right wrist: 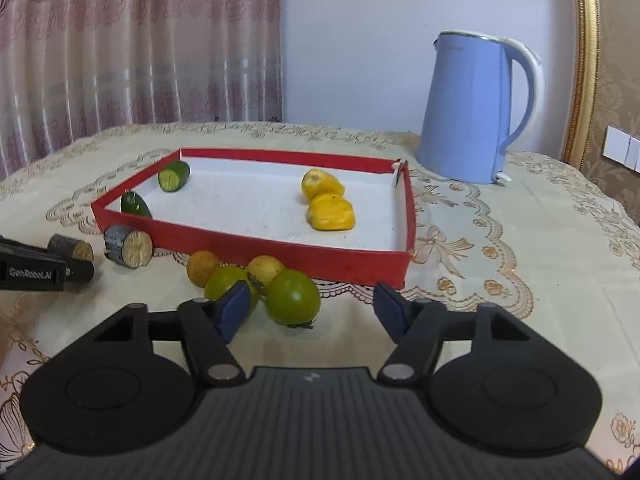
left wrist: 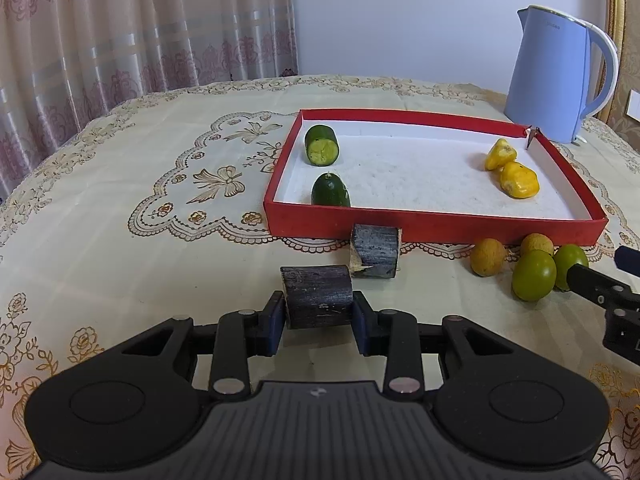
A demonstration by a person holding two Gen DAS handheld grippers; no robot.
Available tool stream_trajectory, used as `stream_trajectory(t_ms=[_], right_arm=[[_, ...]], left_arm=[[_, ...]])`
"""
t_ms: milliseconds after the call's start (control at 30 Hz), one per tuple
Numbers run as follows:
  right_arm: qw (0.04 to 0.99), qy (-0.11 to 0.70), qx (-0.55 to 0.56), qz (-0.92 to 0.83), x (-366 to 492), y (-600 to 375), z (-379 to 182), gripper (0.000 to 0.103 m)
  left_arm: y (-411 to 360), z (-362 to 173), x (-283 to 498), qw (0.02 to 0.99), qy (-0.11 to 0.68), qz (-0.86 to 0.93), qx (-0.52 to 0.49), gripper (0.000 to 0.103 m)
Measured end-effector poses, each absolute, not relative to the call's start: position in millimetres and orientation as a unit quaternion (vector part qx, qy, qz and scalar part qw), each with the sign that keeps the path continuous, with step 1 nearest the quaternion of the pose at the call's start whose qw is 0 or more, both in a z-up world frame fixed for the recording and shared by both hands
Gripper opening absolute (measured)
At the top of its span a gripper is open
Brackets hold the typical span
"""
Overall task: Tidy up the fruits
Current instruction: 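Lift the wooden log piece with the left gripper, then hold the log piece in the left gripper while the right gripper grasps a green lime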
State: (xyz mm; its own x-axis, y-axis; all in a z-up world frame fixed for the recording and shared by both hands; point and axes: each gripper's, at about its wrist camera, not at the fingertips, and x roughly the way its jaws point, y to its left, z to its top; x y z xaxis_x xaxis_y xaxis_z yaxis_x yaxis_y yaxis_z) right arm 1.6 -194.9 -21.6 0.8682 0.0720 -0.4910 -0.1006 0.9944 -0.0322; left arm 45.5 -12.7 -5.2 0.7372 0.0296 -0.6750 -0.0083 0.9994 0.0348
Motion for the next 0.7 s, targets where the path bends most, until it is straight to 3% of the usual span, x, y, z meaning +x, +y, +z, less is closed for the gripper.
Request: stream_trajectory(t_ms=[333, 533, 567, 700], right_arm=[[0.959, 0.274, -0.051, 0.053, 15.2, -192.2, -28.1, 0.054], [0.955, 0.282, -0.06, 0.069, 26.6, -186.9, -28.0, 0.04], [0.954, 0.286, -0.059, 0.075, 28.8, -186.1, -28.8, 0.034], [0.952, 0.286, -0.075, 0.074, 28.2, -181.2, -30.0, 0.031]], left_arm=[[-11.0, -5.8, 46.3, 0.931, 0.365, 0.008, 0.014, 0.034], [-12.8, -6.9, 45.9, 0.93, 0.366, 0.007, 0.017, 0.034], [-13.1, -7.0, 45.7, 0.93, 0.366, 0.006, 0.019, 0.034], [-13.7, -7.3, 45.5, 0.93, 0.366, 0.007, 0.021, 0.034]])
